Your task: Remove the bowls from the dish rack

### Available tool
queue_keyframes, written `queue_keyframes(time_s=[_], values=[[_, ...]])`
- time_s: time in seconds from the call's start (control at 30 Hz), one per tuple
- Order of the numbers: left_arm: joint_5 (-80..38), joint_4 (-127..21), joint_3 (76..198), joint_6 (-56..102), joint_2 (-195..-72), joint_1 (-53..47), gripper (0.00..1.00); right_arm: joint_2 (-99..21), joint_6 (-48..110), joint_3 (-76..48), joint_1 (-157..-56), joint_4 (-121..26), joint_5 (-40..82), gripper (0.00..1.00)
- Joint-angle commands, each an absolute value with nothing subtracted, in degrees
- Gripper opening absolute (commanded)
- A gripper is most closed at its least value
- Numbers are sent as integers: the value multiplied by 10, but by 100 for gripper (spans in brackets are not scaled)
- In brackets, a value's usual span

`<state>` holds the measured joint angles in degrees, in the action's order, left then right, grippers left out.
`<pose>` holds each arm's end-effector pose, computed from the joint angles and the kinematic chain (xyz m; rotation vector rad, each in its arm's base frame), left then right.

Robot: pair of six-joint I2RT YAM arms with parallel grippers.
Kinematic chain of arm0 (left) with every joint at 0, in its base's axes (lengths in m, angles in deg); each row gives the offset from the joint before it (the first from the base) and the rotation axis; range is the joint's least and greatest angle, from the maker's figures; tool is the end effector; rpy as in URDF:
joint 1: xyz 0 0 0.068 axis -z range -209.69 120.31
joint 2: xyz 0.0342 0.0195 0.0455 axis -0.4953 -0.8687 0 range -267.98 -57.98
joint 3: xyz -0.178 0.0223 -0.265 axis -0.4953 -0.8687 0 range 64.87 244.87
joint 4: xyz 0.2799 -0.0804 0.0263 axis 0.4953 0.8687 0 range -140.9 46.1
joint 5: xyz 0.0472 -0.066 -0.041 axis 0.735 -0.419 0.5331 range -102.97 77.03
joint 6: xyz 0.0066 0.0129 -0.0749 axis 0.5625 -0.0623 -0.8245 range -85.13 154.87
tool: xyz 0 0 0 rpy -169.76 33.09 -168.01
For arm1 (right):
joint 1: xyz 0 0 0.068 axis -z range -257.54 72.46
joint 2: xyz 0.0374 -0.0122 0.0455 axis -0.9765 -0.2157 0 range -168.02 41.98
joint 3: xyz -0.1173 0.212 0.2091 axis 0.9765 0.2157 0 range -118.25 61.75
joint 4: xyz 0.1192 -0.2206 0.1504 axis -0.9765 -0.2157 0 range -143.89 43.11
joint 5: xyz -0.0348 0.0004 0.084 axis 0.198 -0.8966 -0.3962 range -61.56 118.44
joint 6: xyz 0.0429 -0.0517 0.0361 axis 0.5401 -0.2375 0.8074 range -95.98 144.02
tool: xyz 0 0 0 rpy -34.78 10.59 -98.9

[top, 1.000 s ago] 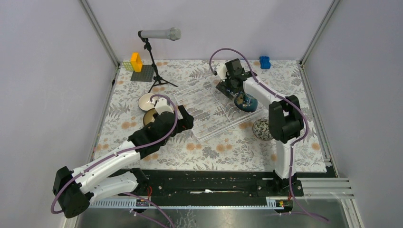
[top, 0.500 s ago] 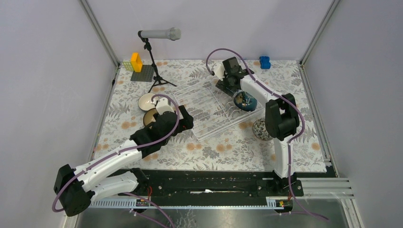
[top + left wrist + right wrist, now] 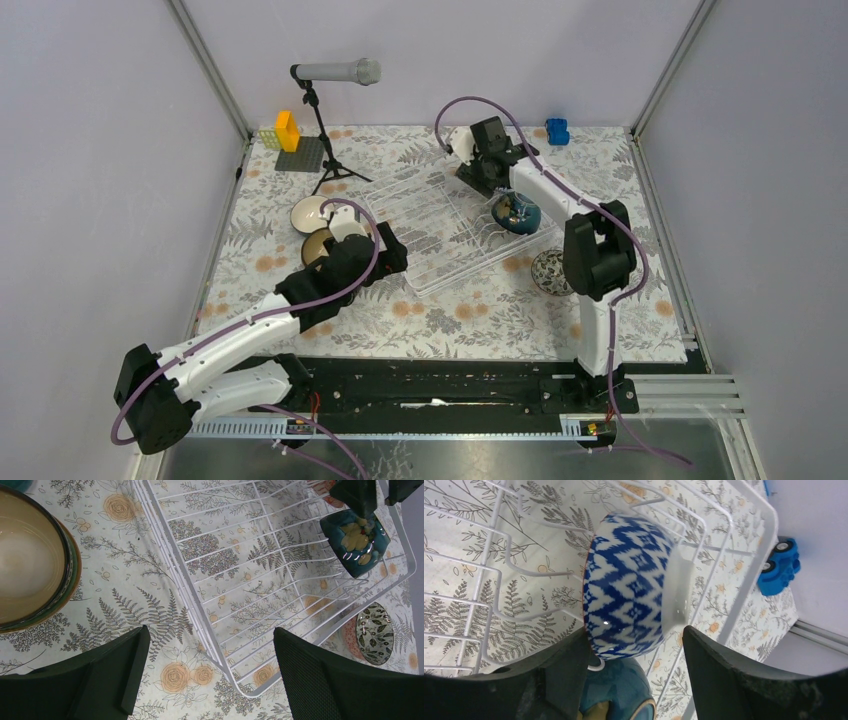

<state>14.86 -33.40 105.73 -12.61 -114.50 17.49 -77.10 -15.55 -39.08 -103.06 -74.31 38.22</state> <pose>0.1859 -0.1564 0.2853 -0.2862 2.0924 -0.4814 0.5017 0.2273 0.2581 -1.2078 2.0464 -0.3200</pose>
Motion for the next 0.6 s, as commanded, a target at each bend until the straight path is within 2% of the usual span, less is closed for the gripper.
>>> queue_keyframes(time_s=[0.0, 0.3, 0.57], values=[[159, -350, 1077, -119, -1144, 172, 99, -698, -132, -375, -1037, -697, 429, 56], [156, -348, 1073, -123, -1135, 171, 99, -639, -101, -345, -1037, -682, 409, 54], [151, -348, 1069, -126, -1130, 171, 99, -665, -107, -339, -1037, -652, 437, 55]])
